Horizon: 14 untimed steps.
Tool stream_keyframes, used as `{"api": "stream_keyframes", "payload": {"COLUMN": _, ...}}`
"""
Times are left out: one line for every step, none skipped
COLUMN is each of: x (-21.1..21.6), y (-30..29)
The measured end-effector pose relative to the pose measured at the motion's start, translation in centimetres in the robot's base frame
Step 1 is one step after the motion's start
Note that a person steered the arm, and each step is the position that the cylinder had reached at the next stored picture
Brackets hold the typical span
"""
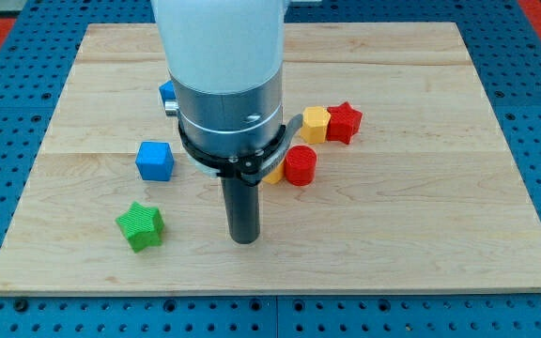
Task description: Move the yellow heart parallel to the right side of the green circle
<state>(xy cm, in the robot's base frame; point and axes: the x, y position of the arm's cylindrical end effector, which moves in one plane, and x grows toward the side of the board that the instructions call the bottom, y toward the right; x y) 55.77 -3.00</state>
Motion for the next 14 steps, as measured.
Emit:
{"api": "stream_keyframes", "payload": {"x": 1.1, "y": 0.8}}
{"api": "stream_keyframes", "payload": {"x": 1.8, "y": 1.3}}
{"api": "stream_keyframes", "payload": {"x": 0.7, "y": 1.5}}
{"api": "stream_keyframes", "payload": {"x": -1.7, "y": 2.1}}
{"api": "stream_keyframes", "payload": {"x": -4.3, "y": 2.1}}
{"api": "stream_keyframes", "payload": {"x": -7.3, "y": 2.1}}
{"api": "stream_keyframes", "payload": {"x": -10.0, "y": 2.1}}
{"api": "stream_keyframes", "payload": {"x": -12.5, "y": 2.1}}
{"api": "stream_keyframes", "payload": {"x": -14.6, "y": 2.1}}
{"api": "stream_keyframes", "payload": {"x": -16.7, "y": 2.2}}
{"api": "stream_keyframes", "payload": {"x": -21.5, "y": 4.0}}
{"api": "stream_keyframes", "payload": {"x": -25.6, "y": 6.3}}
{"api": "stream_keyframes", "payload": {"x": -26.0, "y": 10.6}}
{"api": "stream_keyframes", "payload": {"x": -25.0, "y": 15.6}}
